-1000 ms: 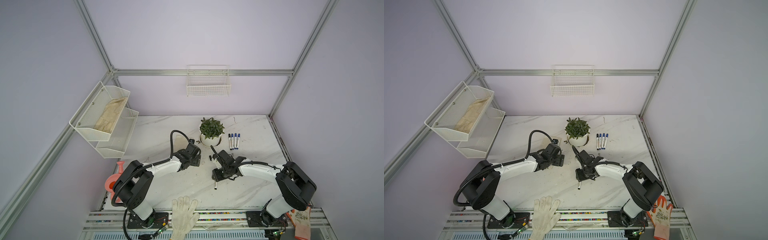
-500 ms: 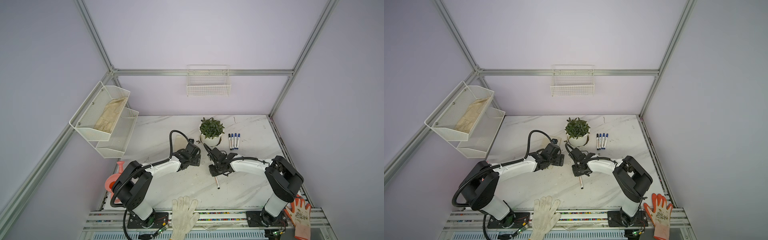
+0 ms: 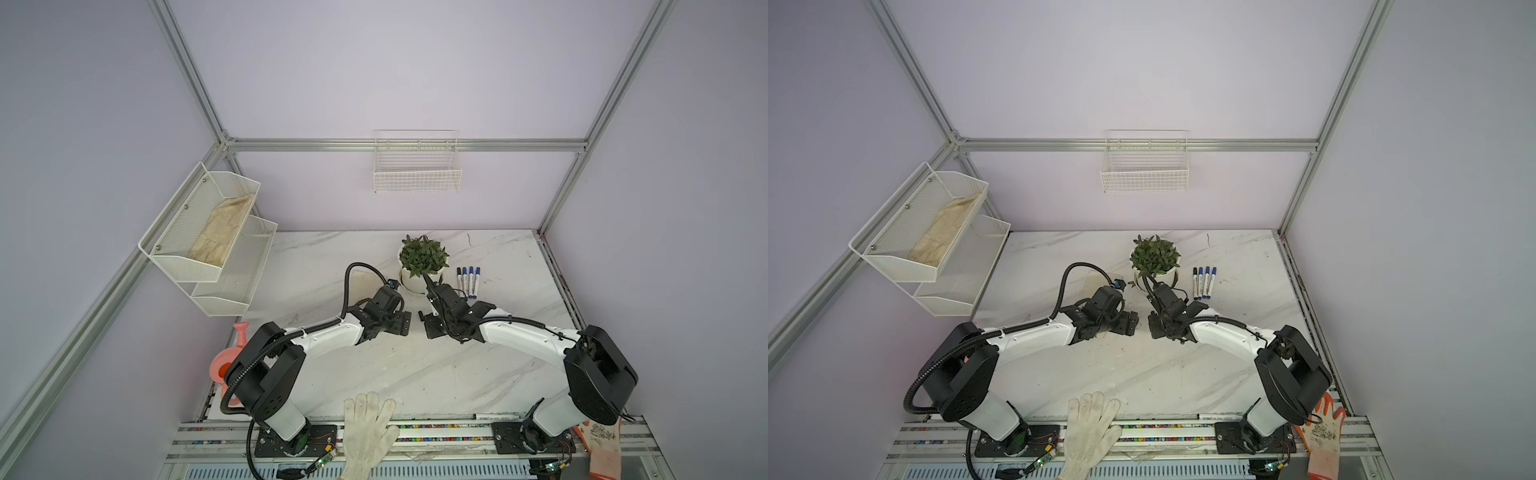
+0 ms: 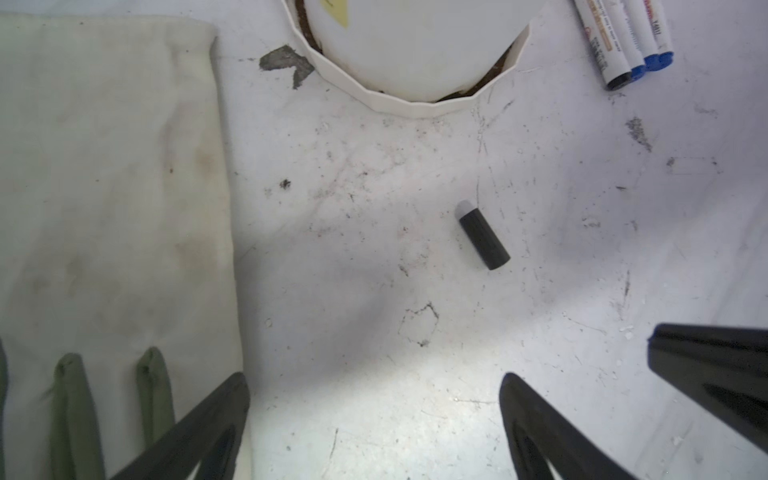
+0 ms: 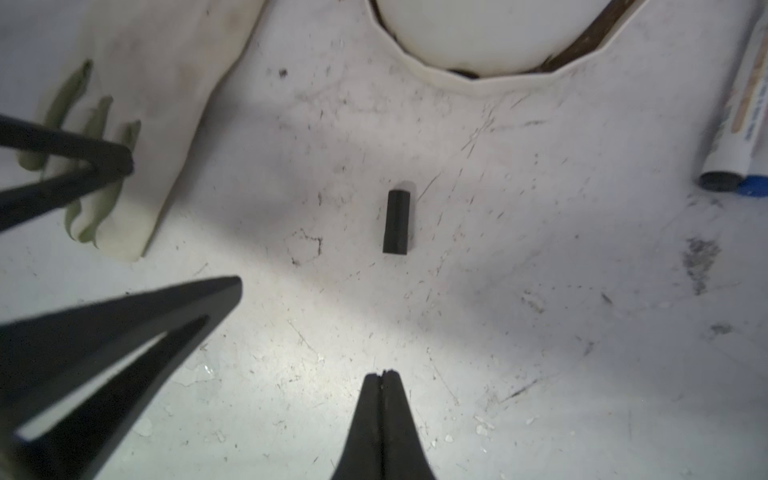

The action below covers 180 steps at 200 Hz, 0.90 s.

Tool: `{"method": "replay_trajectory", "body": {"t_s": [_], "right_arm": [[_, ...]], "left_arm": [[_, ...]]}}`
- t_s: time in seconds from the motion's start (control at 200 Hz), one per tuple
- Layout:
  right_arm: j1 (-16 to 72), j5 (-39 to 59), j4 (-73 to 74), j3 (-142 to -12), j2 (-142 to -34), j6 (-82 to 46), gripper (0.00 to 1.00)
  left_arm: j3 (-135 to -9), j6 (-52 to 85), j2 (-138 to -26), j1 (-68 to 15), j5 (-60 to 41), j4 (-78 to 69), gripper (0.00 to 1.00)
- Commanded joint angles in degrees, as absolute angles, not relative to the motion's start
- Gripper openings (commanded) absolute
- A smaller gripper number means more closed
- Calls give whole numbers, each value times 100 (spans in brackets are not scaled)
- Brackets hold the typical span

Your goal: Insert the pens into the pen caps

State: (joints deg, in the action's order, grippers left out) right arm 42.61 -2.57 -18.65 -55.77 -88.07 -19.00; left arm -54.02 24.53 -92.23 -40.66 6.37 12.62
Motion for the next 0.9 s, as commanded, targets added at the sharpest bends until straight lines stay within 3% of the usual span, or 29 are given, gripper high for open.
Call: {"method": "replay_trajectory", "body": {"t_s": [0.0,0.25,0.44,0.55,0.655,0.895], "right_arm": [[4219,-277,-1887,-5502,-8680,-1929,2],[4175,-439,-2162,-5030,-8230,-2154,6],[4332,-228,-2789,-4378,-7546,-2606,31],[4995,-231,-3006,-4183,-7232,-3250,41],[5998,-597,-3757,-4287,-7408,-3771,44],[8559,-809,-4929,-4090,-7813,-6921,52]], "left_arm": [[-5800,2308,-9176,-4112,435,996,92],[-5753,2010,-9167,-4231,340,865,92],[-5770,1951,-9267,-4243,352,699,92],[-5813,1929,-9309,-4225,553,698,92],[-5858,1924,-9278,-4227,652,784,93],[-5862,1896,-9142,-4201,786,922,94]]}}
